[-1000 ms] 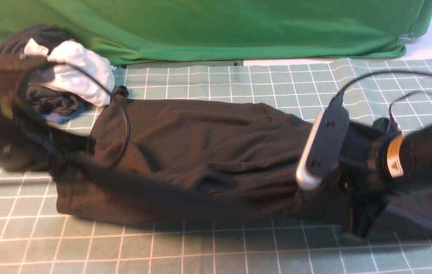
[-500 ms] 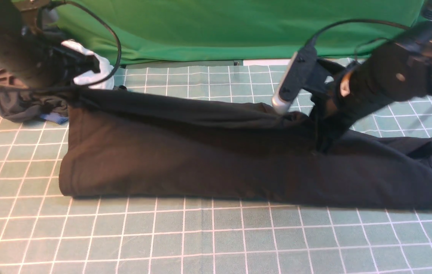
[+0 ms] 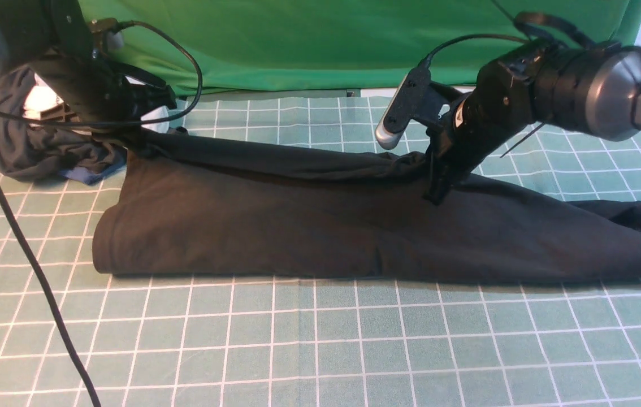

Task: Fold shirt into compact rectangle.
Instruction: 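Fold the black garment in half by bringing its near edge over to the far edge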

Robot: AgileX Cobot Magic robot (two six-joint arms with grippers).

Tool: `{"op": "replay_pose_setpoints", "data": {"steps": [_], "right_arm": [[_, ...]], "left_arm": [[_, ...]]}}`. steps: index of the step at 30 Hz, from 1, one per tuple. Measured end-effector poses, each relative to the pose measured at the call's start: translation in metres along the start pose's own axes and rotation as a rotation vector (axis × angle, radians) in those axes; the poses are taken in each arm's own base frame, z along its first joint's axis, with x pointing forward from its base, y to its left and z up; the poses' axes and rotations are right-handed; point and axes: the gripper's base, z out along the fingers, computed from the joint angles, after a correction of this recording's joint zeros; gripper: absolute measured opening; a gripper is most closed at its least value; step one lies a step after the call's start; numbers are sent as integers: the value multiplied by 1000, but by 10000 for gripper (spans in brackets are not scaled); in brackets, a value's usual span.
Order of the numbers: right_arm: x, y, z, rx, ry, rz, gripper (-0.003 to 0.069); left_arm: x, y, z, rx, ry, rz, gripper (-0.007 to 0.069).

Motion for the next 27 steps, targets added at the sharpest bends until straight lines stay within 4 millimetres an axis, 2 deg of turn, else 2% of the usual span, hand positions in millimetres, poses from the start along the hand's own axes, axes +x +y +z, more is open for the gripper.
{"op": "replay_pose_setpoints", "data": {"steps": [5, 6, 7, 9, 10, 12, 14, 16, 18, 21, 23, 24, 25, 27], "right_arm": [[-3, -1, 4, 23, -39, 23, 113], [-5, -3, 4, 36, -61, 26, 199], [-6, -4, 3, 42, -71, 33, 249], [-7, -4, 3, 45, -78, 44, 288], [-7, -5, 3, 47, -81, 53, 352], [-7, -5, 2, 47, -82, 61, 401], [-8, -6, -3, 50, -84, 68, 410], [-10, -8, -10, 55, -90, 70, 406], [-13, -12, -27, 71, -109, 78, 365], [-17, -19, -58, 93, -132, 107, 257], [-16, -23, -84, 99, -132, 134, 117], [-15, -24, -92, 101, -128, 143, 85], [-13, -26, -101, 101, -119, 156, 40], [-8, -30, -118, 104, -105, 181, 12]], "left_arm": [[0, 1, 1, -4, -1, 1, 43], [-1, 1, 1, -4, -4, 1, 78], [-1, 1, 1, -3, -8, 1, 104], [-1, 1, 1, -3, -9, 1, 133], [-2, 1, 1, -4, -13, 1, 181], [-4, 3, -1, -6, -20, 1, 262], [-8, 5, -6, -16, -21, 3, 325], [-14, 7, -12, -28, -28, 6, 369], [-22, 10, -25, -50, -21, 11, 416], [-32, 8, -47, -43, -5, 25, 417], [-32, -5, -59, 27, 30, 80, 340], [-30, -10, -60, 47, 50, 104, 309], [-25, -23, -62, 90, 76, 155, 238], [-16, -47, -62, 145, 108, 233, 120]]}}
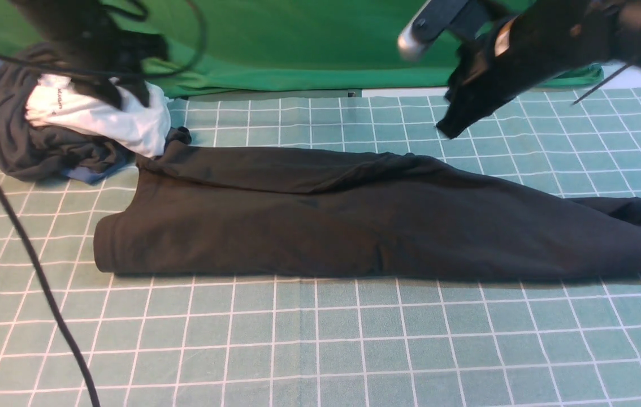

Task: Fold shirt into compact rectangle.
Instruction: 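Fold the black garment in half by bringing its near edge over to the far edge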

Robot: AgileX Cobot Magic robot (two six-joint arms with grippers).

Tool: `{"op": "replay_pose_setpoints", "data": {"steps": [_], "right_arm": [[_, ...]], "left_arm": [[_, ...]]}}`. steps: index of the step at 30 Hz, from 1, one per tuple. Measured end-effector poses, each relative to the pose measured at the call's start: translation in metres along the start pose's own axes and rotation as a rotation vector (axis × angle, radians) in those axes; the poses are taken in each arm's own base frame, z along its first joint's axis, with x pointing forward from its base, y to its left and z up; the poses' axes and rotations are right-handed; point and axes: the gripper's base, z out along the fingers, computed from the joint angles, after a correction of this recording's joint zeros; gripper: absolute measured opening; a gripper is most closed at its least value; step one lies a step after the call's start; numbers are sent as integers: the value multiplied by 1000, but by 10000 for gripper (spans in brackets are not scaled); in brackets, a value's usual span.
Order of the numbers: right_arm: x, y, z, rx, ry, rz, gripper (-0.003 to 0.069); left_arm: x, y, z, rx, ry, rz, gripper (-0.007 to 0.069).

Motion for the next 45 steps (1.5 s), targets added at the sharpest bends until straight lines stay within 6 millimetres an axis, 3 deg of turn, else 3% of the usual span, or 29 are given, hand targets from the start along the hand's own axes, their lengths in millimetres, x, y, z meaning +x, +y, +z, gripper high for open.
{"op": "replay_pose_setpoints", "data": {"steps": [3, 8, 12, 15, 21, 25, 30, 39, 45], "right_arm": [[6, -9, -17, 6, 27, 46, 0], [14, -16, -29, 3, 77, 86, -2], [17, -15, -29, -13, 112, 91, -3], [20, -14, -29, -24, 138, 96, -3], [23, -12, -30, -40, 175, 108, -4], [26, -10, -30, -59, 207, 114, -3], [25, -7, -32, -90, 202, 140, -3], [22, -7, -43, -104, 169, 151, -1], [28, -6, -47, -122, 230, 131, -2]], "left_arm": [[9, -46, 11, 80, 37, 117, 30], [27, -127, 38, 194, 52, 267, 6], [41, -170, 69, 224, 55, 347, 6], [48, -183, 91, 215, 68, 375, 6], [49, -178, 134, 173, 64, 358, 10], [47, -169, 151, 132, 44, 332, 11], [31, -152, 154, 53, -68, 304, 11], [-6, -149, 126, 37, -263, 336, 11], [-7, -149, 98, -14, -112, 381, 11]]}}
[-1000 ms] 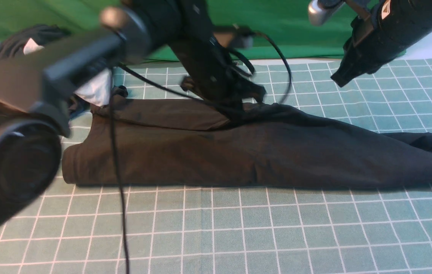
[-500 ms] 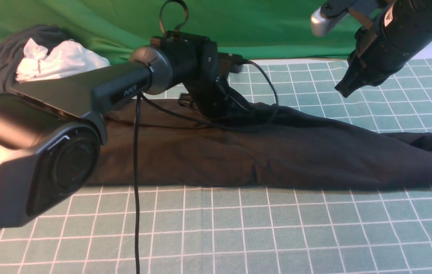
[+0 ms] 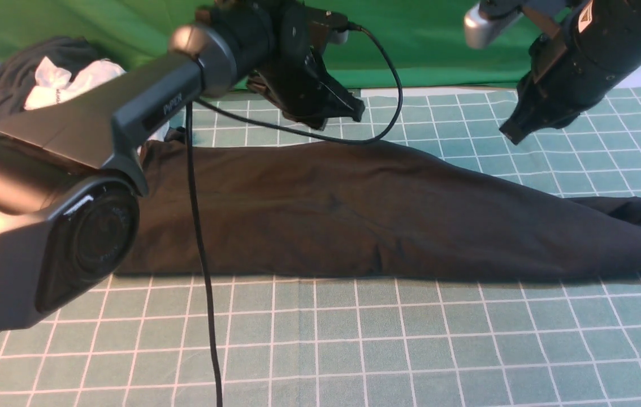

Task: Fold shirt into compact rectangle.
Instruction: 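Fold the black garment in half by bringing its near edge over to the far edge, then pull the folded dark garment lengthwise by its ends to straighten it flat on the table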

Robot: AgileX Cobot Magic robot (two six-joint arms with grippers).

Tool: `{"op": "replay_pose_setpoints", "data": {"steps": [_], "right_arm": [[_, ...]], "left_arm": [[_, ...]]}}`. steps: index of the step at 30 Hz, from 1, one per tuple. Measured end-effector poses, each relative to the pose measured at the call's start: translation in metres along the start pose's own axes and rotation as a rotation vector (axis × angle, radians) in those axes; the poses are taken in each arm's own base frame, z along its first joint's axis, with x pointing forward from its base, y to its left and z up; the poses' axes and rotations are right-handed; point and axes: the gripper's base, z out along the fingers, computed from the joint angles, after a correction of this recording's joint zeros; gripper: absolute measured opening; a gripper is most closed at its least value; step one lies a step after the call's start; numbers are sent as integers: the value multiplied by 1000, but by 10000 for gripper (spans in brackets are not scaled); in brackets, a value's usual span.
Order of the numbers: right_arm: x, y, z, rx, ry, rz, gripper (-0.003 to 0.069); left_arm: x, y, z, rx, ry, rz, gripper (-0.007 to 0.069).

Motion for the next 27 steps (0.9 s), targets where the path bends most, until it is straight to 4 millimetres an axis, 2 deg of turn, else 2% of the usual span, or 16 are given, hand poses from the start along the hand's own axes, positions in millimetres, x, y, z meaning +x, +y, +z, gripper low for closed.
{"op": "replay_pose_setpoints", "data": {"steps": [3, 6, 10, 11, 12, 14, 16, 21, 22, 23, 24, 25, 27], "right_arm": [[9, -7, -7, 1, 41, 22, -2], [28, -27, -13, 4, 112, 90, -2], [69, -60, -6, 4, 232, 229, -2], [69, -60, -5, 2, 235, 231, -2], [85, -70, 1, 2, 264, 300, 0], [100, -76, 10, -8, 277, 358, 18], [110, -80, 23, -18, 262, 386, 78], [110, -86, 56, -24, 225, 379, 307], [110, -86, 60, -29, 228, 379, 315], [110, -88, 76, -41, 239, 376, 360], [109, -88, 78, -42, 239, 377, 363], [110, -90, 93, -57, 263, 379, 381], [110, -92, 109, -73, 286, 381, 389]], "left_arm": [[7, 0, -12, 3, 112, 15, 11], [9, 0, -30, 3, 139, 16, 11], [18, -3, -67, 36, 133, 3, 11], [19, -3, -69, 38, 133, 2, 11], [27, -4, -80, 46, 144, -2, 11], [42, -5, -80, 51, 170, -7, 11], [64, -5, -76, 53, 196, -16, 11], [114, -5, -41, 44, 271, -62, 11], [116, -5, -40, 44, 273, -62, 11], [129, -3, -29, 37, 291, -90, 11], [130, -3, -28, 37, 293, -94, 11], [138, -1, -22, 34, 299, -106, 11], [145, 2, -17, 31, 302, -121, 11]]}}
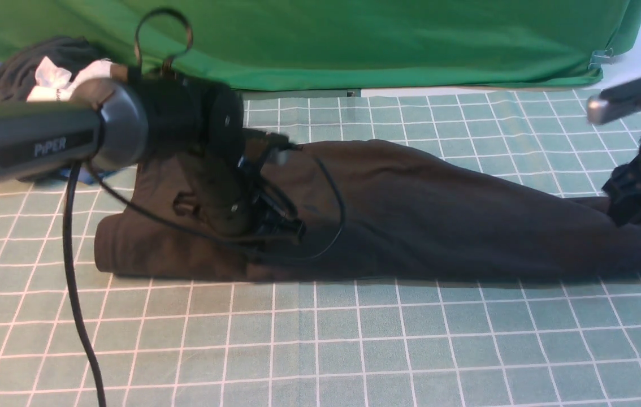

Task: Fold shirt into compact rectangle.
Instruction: 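Pull the folded dark garment lengthwise by its ends to straighten it flat on the table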

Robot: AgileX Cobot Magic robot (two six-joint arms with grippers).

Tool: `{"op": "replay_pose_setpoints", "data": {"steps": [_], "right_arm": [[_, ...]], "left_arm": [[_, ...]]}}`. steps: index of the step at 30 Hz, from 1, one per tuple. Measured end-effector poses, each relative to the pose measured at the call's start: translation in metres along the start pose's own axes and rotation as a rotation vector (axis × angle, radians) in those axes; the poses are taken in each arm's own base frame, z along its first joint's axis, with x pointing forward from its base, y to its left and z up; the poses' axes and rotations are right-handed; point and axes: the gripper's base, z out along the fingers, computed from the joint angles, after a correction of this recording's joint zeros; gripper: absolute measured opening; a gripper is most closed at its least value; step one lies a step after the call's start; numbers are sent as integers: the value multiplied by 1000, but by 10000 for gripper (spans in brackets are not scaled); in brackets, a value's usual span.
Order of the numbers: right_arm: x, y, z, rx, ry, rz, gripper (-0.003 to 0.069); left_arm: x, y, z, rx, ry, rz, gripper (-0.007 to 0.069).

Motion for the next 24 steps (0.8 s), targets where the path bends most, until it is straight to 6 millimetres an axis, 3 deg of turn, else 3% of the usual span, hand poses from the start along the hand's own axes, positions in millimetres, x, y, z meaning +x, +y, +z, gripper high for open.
{"op": "replay_pose_setpoints", "data": {"steps": [4, 13, 16, 18, 19, 20, 21, 24], "right_arm": [[-9, -4, 20, -12, 25, 3, 392], [-19, -8, 36, -16, 35, -4, 379], [-16, -7, 42, -34, 77, -16, 290], [-14, -6, 43, -45, 100, -30, 197], [-13, -6, 43, -51, 112, -34, 116], [-13, -6, 43, -51, 112, -34, 105], [-13, -6, 42, -52, 114, -30, 45], [-14, -6, 35, -50, 106, -20, 25]], "left_arm": [[3, 1, 4, 3, -5, -14, 11], [3, 1, 4, 9, -6, -22, 11], [3, 0, 4, 11, -6, -25, 11], [3, 0, 4, 12, -7, -25, 11], [3, 0, 4, 12, -8, -25, 11], [3, 0, 4, 12, -8, -25, 11], [3, 0, 4, 13, -9, -26, 11], [3, 0, 4, 14, -9, -27, 11]]}}
